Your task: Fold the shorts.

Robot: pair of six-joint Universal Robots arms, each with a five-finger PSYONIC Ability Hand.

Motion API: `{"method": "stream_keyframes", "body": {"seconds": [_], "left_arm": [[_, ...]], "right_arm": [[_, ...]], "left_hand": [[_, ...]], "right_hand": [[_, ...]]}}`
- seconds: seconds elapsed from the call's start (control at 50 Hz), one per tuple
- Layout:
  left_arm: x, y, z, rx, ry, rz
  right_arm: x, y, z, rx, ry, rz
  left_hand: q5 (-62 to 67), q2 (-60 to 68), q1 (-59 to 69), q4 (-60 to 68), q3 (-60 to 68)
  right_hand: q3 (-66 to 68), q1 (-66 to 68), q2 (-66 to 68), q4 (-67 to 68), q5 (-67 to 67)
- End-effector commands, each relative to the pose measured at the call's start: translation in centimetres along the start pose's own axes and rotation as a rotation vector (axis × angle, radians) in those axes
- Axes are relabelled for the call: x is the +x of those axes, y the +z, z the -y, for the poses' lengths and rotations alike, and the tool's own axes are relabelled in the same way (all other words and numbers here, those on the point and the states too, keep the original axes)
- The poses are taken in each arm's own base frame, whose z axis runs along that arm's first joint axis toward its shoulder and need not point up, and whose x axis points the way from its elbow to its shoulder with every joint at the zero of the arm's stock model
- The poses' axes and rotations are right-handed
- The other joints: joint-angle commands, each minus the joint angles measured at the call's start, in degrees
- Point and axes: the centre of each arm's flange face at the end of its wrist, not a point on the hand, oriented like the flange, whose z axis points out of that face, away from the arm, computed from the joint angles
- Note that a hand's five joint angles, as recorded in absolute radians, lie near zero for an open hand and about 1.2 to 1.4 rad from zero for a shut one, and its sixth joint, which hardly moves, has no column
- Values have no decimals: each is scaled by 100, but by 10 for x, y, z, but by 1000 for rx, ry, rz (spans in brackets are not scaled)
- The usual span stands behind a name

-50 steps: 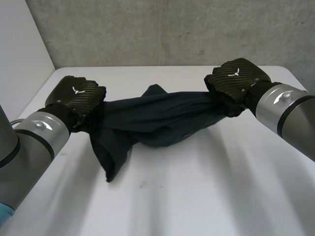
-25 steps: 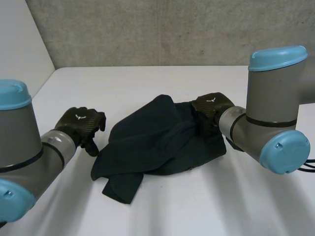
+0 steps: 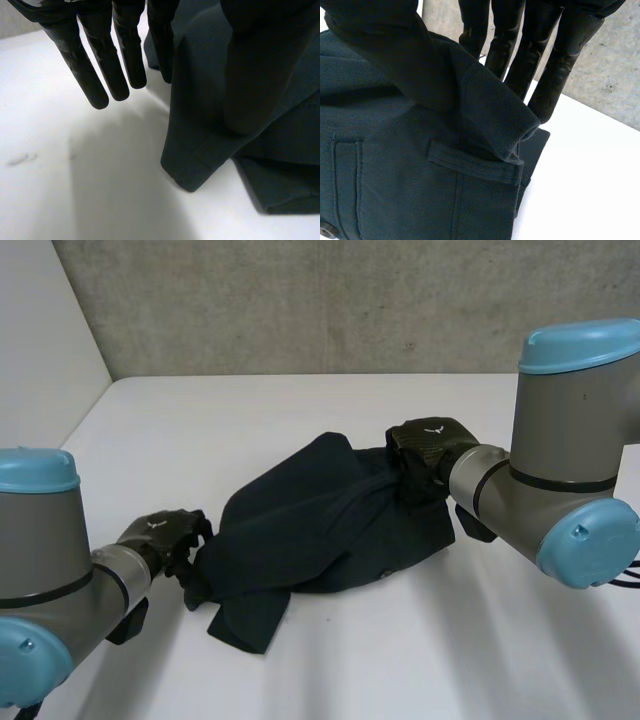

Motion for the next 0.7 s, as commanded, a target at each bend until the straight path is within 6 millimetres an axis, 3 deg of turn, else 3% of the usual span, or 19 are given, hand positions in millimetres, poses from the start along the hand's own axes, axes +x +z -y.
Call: {"method": "stream_keyframes", "body": {"seconds": [0.02, 0.1, 0.16, 0.22, 0.26, 0.28, 0.32, 0.34, 0.42, 0.48, 0.54, 0.62, 0.64, 0.7], "left_arm": [[-4, 6, -9, -40, -14, 11], [-4, 5, -10, -43, -14, 9], [-3, 5, -9, -38, -15, 7], [-5, 0, 7, 5, 0, 10], [-4, -9, 29, 75, 14, 11], [-5, -27, 56, 155, 34, 17], [-6, -47, 81, 229, 65, 25], [-5, -68, 107, 312, 111, 26], [-3, -115, 153, 462, 234, 47], [-1, -130, 165, 493, 309, 55], [0, -128, 163, 468, 358, 55], [0, -104, 145, 366, 393, 44], [0, -88, 133, 300, 412, 38], [0, -72, 120, 237, 435, 27]], "right_arm": [[1, 2, -1, 9, -3, -3], [0, 2, -2, 7, -2, -3], [0, 1, -1, 10, -7, -2], [0, -4, 7, 31, -25, 0], [3, -18, 29, 92, -69, -12], [4, -24, 37, 115, -103, -17], [4, -38, 52, 155, -189, -18], [3, -53, 64, 189, -294, -23], [-1, -84, 89, 252, -526, -66], [-1, -96, 96, 266, -576, -109], [-4, -103, 99, 260, -594, -128], [-7, -103, 87, 192, -630, -109], [-7, -99, 79, 151, -643, -95], [-7, -83, 55, 38, -660, -49]], "left_hand": [[391, 351, 330, 359, 341], [575, 535, 513, 543, 524], [4447, 4408, 4386, 4416, 4397], [4695, 4655, 4634, 4663, 4644], [4695, 4655, 4634, 4663, 4644], [4695, 4655, 4634, 4663, 4644], [4695, 4655, 4634, 4663, 4644], [4695, 4655, 4634, 4663, 4644], [4695, 4655, 4634, 4663, 4644], [4695, 4655, 4634, 4663, 4644], [4695, 4655, 4634, 4663, 4644], [4695, 4655, 4634, 4663, 4644], [4695, 4655, 4634, 4663, 4644], [4695, 4655, 4634, 4663, 4644]], "right_hand": [[1148, 2415, 1291, 1191, 1387], [1148, 2415, 1291, 1191, 1387], [1148, 2415, 1291, 1191, 1387], [1148, 2415, 1291, 1191, 1387], [1148, 2415, 1291, 1191, 1387], [1148, 2415, 1291, 1191, 1387], [1148, 2415, 1291, 1191, 1387], [1148, 2415, 1291, 1191, 1387], [1148, 2415, 1291, 1191, 1387], [1148, 2415, 1291, 1191, 1387], [1148, 2415, 1291, 1191, 1387], [1148, 2415, 1291, 1191, 1387], [1148, 2415, 1291, 1191, 1387], [1148, 2415, 1291, 1191, 1387]]}}
